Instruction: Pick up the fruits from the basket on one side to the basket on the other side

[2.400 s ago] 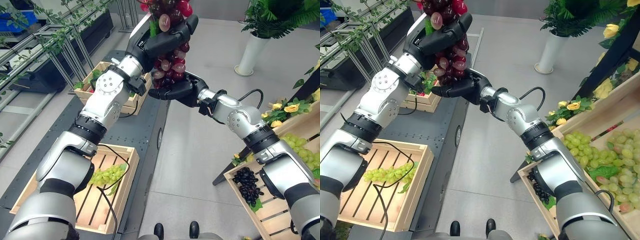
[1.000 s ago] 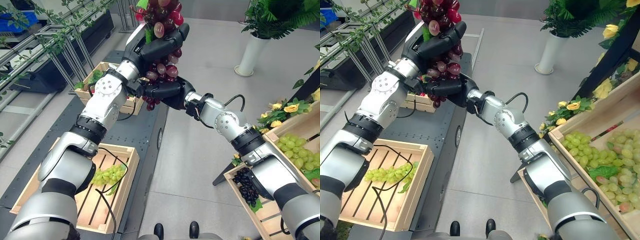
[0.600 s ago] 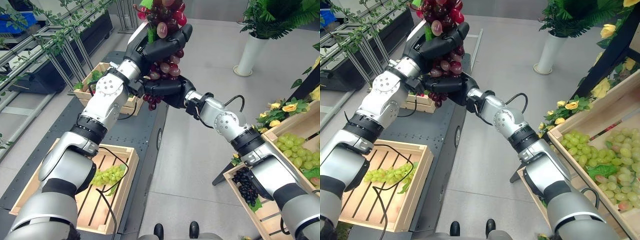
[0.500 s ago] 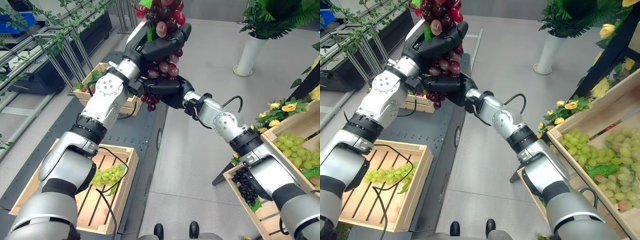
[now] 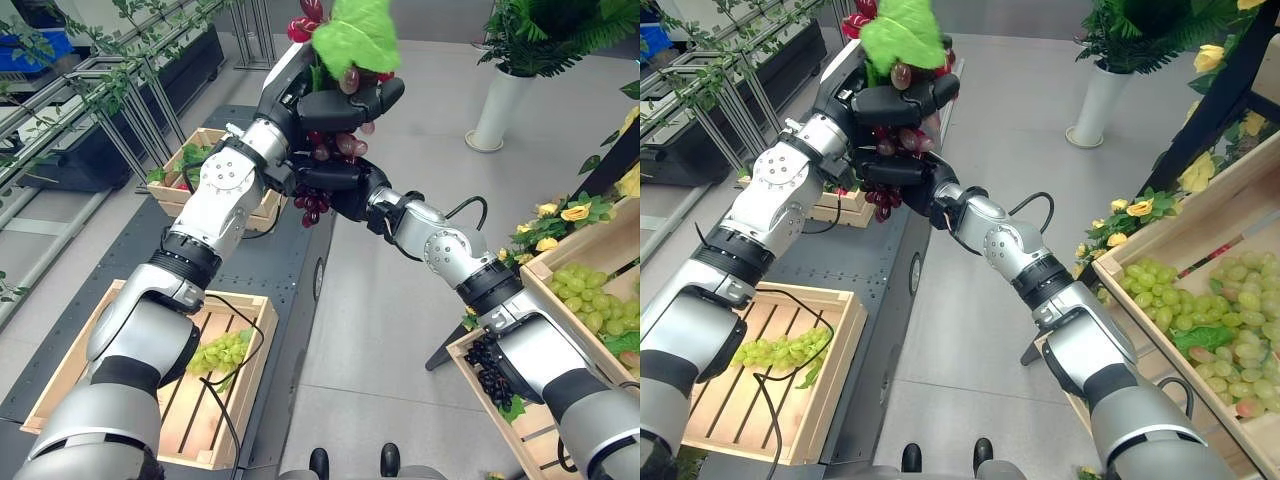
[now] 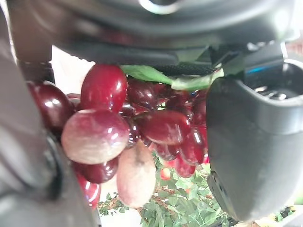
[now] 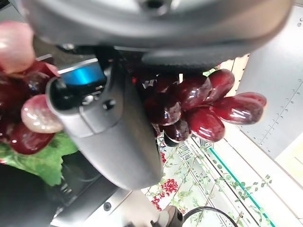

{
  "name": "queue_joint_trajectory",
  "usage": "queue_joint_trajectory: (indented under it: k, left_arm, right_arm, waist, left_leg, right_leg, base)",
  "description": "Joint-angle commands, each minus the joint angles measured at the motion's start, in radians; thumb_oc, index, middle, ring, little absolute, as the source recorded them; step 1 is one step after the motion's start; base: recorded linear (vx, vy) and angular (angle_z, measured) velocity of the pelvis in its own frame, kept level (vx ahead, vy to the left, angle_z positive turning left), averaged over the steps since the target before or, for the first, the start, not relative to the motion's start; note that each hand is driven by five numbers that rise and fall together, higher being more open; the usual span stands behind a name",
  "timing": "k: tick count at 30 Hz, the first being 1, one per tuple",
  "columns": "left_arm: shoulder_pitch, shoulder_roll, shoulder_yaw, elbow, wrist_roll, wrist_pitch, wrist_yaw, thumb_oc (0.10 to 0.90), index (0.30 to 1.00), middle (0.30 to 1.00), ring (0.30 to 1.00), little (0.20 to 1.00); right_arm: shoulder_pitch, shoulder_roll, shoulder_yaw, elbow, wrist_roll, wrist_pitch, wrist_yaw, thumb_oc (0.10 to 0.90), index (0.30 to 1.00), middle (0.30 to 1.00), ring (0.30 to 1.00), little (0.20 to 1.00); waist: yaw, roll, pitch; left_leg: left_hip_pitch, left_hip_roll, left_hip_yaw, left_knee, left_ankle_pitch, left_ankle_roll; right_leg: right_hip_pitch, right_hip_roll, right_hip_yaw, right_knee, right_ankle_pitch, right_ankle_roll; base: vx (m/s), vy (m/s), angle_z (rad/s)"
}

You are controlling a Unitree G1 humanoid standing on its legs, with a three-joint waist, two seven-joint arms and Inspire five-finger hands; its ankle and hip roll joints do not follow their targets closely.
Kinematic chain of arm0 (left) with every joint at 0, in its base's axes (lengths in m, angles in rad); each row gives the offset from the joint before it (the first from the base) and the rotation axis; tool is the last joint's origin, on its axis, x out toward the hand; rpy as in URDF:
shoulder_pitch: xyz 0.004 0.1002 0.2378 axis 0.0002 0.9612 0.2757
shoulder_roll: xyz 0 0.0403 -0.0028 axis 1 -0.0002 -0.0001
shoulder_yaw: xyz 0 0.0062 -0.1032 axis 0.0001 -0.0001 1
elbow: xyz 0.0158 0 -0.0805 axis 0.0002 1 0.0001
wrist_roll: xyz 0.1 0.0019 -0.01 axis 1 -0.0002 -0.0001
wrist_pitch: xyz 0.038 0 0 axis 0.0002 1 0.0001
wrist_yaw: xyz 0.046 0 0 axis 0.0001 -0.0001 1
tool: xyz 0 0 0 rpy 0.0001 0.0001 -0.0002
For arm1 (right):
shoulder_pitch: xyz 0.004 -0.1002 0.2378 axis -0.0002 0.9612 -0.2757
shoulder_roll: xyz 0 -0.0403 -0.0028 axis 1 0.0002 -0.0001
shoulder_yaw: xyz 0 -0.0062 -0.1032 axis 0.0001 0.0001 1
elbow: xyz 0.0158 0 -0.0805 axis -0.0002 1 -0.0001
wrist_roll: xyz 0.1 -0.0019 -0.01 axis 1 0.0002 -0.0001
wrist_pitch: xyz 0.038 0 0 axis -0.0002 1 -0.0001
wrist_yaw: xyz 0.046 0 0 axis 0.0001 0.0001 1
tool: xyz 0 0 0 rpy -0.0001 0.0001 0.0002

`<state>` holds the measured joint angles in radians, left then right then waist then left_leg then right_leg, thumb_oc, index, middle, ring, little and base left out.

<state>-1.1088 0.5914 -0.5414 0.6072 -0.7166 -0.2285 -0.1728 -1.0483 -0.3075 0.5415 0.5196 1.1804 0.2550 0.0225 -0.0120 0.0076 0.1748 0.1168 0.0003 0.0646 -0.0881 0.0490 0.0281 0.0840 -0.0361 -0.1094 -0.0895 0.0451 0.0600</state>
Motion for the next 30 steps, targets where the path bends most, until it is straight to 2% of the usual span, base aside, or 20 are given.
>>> queue_joint_trajectory:
  k: [1,7,19,27,30]
  left_arm:
    - [0.056,0.042,0.092,0.197,0.025,-0.055,0.061,0.8,0.9,0.9,0.9,0.9]
    - [0.074,0.07,0.099,0.194,0.081,-0.057,0.076,0.8,0.9,0.9,0.9,0.9]
    - [0.128,0.154,0.142,0.184,0.071,-0.062,0.085,0.8,0.9,0.9,0.9,0.9]
    - [0.177,0.209,0.168,0.191,0.113,-0.054,0.054,0.8,0.9,0.9,0.9,0.9]
    - [0.191,0.23,0.175,0.191,0.088,-0.052,0.043,0.8,0.9,0.9,0.9,0.9]
  right_arm:
    - [-0.048,0.002,-0.112,-0.005,0.026,-0.193,0.052,0.4,0.3,0.3,0.3,0.3]
    - [-0.038,-0.026,-0.119,0.009,-0.005,-0.191,0.05,0.4,0.3,0.3,0.3,0.3]
    - [0.026,-0.116,-0.142,0.049,-0.062,-0.162,0.06,0.4,0.3,0.3,0.3,0.3]
    - [0.099,-0.18,-0.15,0.091,-0.107,-0.134,0.109,0.4,0.3,0.3,0.3,0.3]
    - [0.126,-0.203,-0.156,0.107,-0.111,-0.131,0.128,0.4,0.3,0.3,0.3,0.3]
  waist:
    - [0.027,0.005,-0.217]
    - [0.03,0.004,-0.214]
    - [0.031,0.005,-0.208]
    - [0.028,0.005,-0.197]
    - [0.027,0.007,-0.193]
  left_leg:
    - [-0.001,-0.03,-0.01,0.001,-0.089,-0.024]
    - [0.001,-0.029,-0.011,0.001,-0.089,-0.024]
    - [0.005,-0.029,-0.008,0.001,-0.09,-0.024]
    - [0.01,-0.03,-0.005,0.001,-0.091,-0.022]
    - [0.012,-0.031,-0.004,0.001,-0.092,-0.021]
  right_leg:
    - [0.014,0.027,-0.014,0.002,-0.032,-0.027]
    - [0.017,0.028,-0.013,0.002,-0.032,-0.027]
    - [0.02,0.027,-0.011,0.002,-0.03,-0.026]
    - [0.022,0.026,-0.01,0.002,-0.029,-0.024]
    - [0.024,0.025,-0.009,0.002,-0.03,-0.024]
  base:
    - [0.0,0.0,0.0]
    - [0.0,0.0,0.0]
    - [0.01,0.001,-0.02]
    - [0.0,0.0,0.0]
    - [0.0,0.0,0.0]
